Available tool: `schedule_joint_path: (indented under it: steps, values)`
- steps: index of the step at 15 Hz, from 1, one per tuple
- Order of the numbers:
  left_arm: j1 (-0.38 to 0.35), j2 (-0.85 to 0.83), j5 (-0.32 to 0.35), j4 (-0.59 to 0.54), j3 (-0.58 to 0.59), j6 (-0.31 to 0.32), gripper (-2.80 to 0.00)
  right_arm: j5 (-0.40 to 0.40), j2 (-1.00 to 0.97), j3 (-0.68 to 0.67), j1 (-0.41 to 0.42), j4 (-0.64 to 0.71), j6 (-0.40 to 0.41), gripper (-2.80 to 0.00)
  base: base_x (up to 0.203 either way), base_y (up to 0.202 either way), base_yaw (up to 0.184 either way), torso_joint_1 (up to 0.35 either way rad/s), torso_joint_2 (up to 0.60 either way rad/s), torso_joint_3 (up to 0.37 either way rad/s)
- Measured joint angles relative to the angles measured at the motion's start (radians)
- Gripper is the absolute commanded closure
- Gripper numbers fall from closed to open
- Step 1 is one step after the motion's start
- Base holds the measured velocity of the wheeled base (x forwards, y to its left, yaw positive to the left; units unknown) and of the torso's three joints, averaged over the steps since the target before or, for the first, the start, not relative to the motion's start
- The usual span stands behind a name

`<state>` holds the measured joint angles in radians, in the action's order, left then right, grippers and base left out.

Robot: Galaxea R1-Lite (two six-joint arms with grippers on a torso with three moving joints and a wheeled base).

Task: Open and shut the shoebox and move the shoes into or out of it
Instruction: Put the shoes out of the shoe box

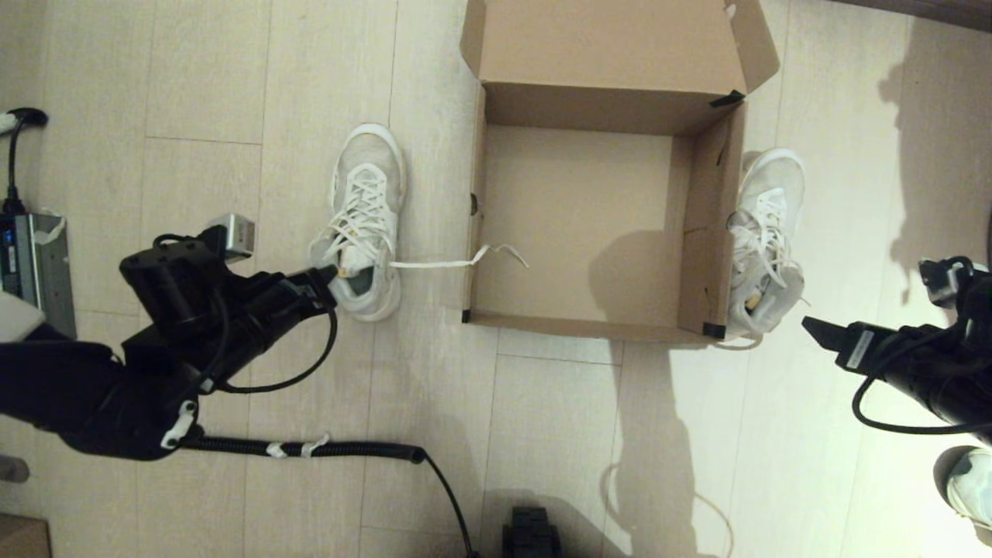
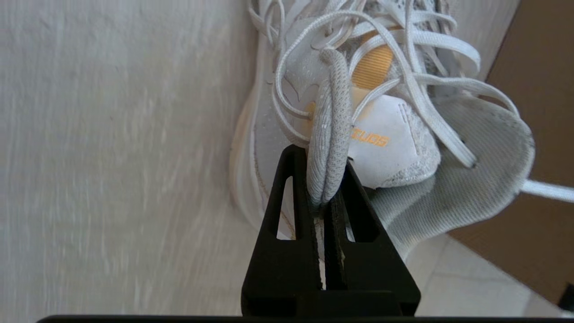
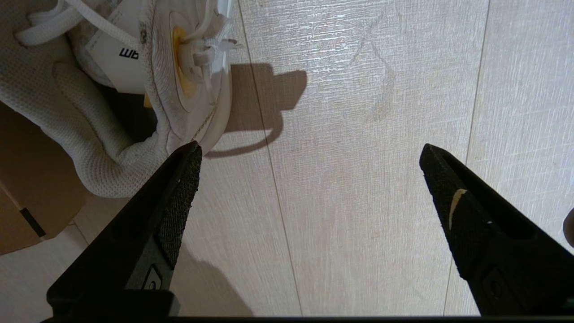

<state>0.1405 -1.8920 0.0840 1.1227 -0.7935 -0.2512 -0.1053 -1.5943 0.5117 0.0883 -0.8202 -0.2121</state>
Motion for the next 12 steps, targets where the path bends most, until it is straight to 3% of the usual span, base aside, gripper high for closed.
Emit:
schedule_joint_path:
  steps: [6, 11, 12]
  values:
    - [0.103, -0.013, -0.081, -0.009, -0.061, -0.005, 0.00, 0.002, -0.018, 0.014, -0.023, 0.000, 0.010, -2.80, 0.000, 0.000, 0.000, 0.000, 0.00, 0.000]
    - [0.141, -0.022, -0.087, -0.040, -0.090, -0.005, 0.00, 0.000, -0.024, 0.016, -0.042, 0.000, 0.010, -2.80, 0.000, 0.000, 0.000, 0.000, 0.00, 0.000]
    - [0.146, -0.021, -0.087, -0.049, -0.096, -0.005, -2.80, 0.000, -0.024, 0.016, -0.044, 0.000, 0.010, -2.80, 0.000, 0.000, 0.000, 0.000, 0.00, 0.000]
